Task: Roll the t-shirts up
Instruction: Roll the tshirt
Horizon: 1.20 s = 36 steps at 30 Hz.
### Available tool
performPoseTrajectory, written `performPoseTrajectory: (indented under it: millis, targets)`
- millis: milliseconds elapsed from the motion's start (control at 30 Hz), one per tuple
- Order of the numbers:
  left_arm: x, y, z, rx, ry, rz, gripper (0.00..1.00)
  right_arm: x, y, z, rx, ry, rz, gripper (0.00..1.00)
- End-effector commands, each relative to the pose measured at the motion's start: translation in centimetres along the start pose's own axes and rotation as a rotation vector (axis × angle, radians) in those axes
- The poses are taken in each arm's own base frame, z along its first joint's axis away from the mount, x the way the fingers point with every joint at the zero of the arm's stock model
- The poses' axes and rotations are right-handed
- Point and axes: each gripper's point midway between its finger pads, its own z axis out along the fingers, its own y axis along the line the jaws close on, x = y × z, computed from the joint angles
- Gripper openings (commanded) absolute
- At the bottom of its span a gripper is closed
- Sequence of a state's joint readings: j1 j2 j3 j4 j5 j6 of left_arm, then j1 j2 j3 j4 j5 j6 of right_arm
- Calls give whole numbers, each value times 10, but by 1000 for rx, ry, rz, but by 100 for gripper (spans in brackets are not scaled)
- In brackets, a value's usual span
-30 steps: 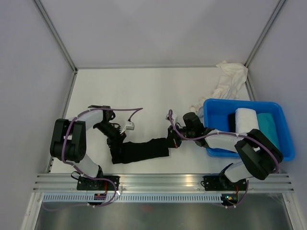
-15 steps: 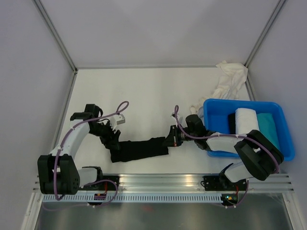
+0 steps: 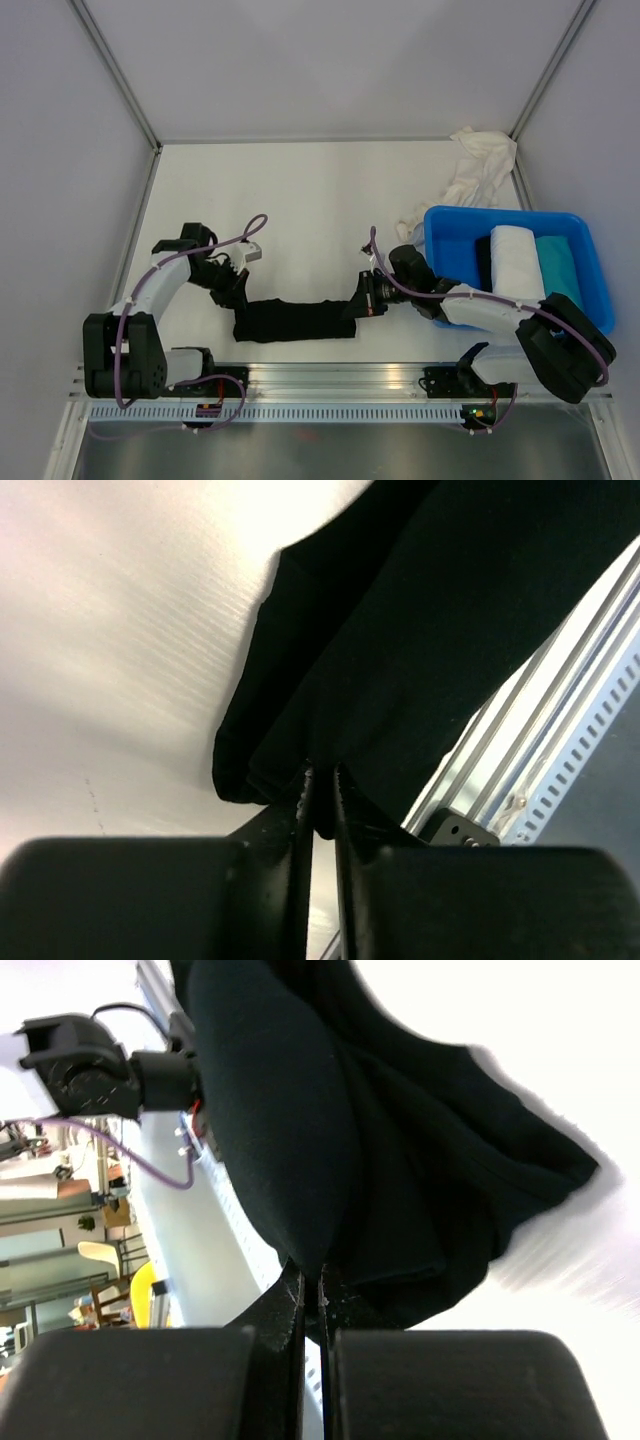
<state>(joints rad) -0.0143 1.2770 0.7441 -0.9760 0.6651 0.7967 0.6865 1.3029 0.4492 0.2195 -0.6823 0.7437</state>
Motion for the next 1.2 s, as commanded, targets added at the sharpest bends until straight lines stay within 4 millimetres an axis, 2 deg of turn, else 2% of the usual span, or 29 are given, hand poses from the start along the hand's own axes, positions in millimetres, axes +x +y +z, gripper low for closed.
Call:
performPoseTrajectory:
  millis: [0,33,133,200,233,367,433,600,767,867,967,1033,1067,1167]
  targets:
    - [-14,-12,-9,30,-67,83,8,9,22,-10,-16,24,35,0]
    - [-13,-13,-9,30,-66,87,3,8,31,-14,-30,17,25,0]
    - [-12,-10,-9,24,-51,82,2,4,50,-16,-93,6,32,0]
    - [-16,1,-11,-12,-34,56,2,-4,54,-14,-122,-17,11,1]
    - [-17,7,-11,-31,-26,44,2,-7,49,-12,-106,-19,11,0]
    - [-16,34,-2,-57,49,-52,2,-17,-10,-3,42,-4,63,0]
    - [-13,39,2,-57,64,-64,2,-20,-35,-1,103,-8,96,0]
    - [-13,46,10,-47,70,-83,2,-25,-59,4,130,-40,152,0]
    - [-12,52,15,-51,75,-103,2,-24,-94,3,299,-43,150,5]
    - [-12,51,19,-39,72,-111,2,-20,-108,-3,381,-47,154,7]
    - [-16,49,20,-24,48,-118,2,-23,-119,-10,464,-57,125,22]
    - [-17,49,21,-28,46,-119,2,-35,-113,-12,460,-91,77,28]
    - [-17,49,21,-28,45,-118,2,-34,-110,-14,463,-78,63,32]
    - [-17,51,20,-38,49,-116,2,-51,-94,-20,488,-71,-68,38]
